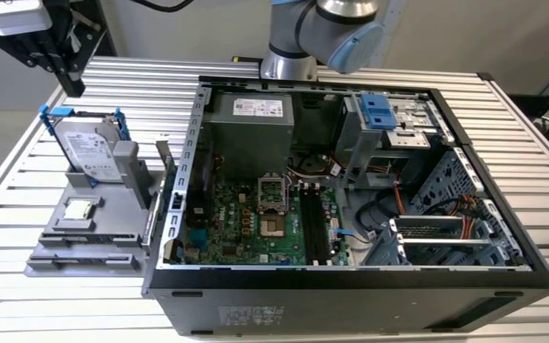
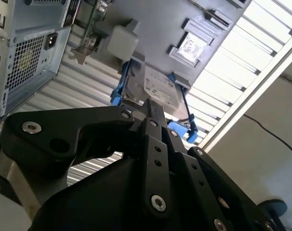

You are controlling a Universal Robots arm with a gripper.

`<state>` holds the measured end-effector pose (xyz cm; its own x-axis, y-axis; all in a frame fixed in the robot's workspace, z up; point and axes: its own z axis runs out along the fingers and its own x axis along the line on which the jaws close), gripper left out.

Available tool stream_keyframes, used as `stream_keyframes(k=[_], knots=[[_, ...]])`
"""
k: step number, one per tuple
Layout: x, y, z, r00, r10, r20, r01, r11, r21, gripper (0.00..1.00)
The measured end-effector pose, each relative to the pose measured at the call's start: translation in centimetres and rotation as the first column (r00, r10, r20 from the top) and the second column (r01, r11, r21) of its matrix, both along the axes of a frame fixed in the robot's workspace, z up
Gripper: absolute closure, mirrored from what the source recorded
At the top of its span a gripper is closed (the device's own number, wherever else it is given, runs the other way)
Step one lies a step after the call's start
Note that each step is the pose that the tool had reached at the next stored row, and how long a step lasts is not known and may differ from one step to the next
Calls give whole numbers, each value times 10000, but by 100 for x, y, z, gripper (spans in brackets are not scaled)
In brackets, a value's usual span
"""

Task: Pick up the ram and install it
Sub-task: 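Reach for the ram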

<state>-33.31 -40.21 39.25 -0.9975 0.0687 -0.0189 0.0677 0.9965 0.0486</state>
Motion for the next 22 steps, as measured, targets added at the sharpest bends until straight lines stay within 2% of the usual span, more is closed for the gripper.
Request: stream_keyframes(k=[6,8,22], knots=[[0,-49,-2,10000,0,1,0,10000,1,100],[0,-87,-2,10000,0,0,0,10000,0,100],[0,-224,-4,10000,0,1,0,10000,1,100]])
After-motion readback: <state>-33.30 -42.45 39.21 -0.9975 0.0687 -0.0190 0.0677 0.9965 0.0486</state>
